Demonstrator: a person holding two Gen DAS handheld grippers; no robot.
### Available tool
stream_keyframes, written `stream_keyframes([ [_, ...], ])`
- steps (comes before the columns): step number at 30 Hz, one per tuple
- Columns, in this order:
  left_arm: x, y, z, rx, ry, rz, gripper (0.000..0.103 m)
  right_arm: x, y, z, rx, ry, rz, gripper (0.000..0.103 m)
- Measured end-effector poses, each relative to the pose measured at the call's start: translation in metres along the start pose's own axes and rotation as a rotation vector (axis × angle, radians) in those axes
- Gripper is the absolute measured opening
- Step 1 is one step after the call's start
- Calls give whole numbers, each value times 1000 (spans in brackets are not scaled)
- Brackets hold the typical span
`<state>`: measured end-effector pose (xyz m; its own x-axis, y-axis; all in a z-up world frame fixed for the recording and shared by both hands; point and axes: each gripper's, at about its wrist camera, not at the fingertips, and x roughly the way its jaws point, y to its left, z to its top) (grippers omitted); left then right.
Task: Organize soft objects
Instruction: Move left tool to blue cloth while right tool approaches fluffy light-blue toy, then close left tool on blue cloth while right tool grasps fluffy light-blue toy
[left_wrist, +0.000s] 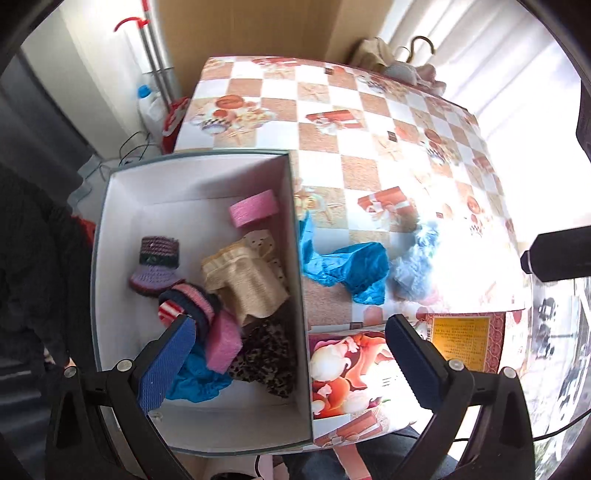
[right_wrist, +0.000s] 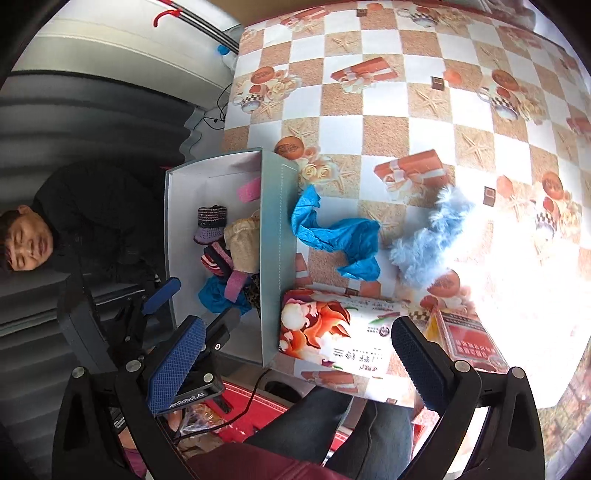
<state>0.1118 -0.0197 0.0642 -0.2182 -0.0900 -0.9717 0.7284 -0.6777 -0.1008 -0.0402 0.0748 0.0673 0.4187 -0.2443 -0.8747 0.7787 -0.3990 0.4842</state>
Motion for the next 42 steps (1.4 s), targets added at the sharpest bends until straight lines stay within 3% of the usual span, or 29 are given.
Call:
stream_keyframes([
  [5,29,-64,24,176,68,55,103,-36,-61,-15,129,42,-3,101],
  [9,72,-91,37,195,171,60,103,-39,-98,0,95,18,-118,101],
  [12,105,-97,43,163,240,103,103,-14,-124,22,51,-1,-201,101],
  [16,138,-93,44,92,325,123,103,41,-148,51,15,55,-209,101],
  [20,158,-92,45,97,363,160,103,87,-150,74,-102,107,-324,101],
  [26,183,-94,51,90,428,235,103,130,-141,96,-257,172,-372,101],
  [29,194,-102,53,86,467,208,103,145,-142,95,-313,185,-453,101],
  [35,218,-107,45,60,515,179,103,123,-186,79,-225,125,-466,101],
  [37,222,-114,46,64,504,153,103,112,-213,73,-170,115,-472,101],
  [39,221,-129,49,89,480,80,103,101,-240,66,-109,97,-489,101],
  [42,202,-151,59,125,400,22,103,78,-276,54,8,51,-485,101],
])
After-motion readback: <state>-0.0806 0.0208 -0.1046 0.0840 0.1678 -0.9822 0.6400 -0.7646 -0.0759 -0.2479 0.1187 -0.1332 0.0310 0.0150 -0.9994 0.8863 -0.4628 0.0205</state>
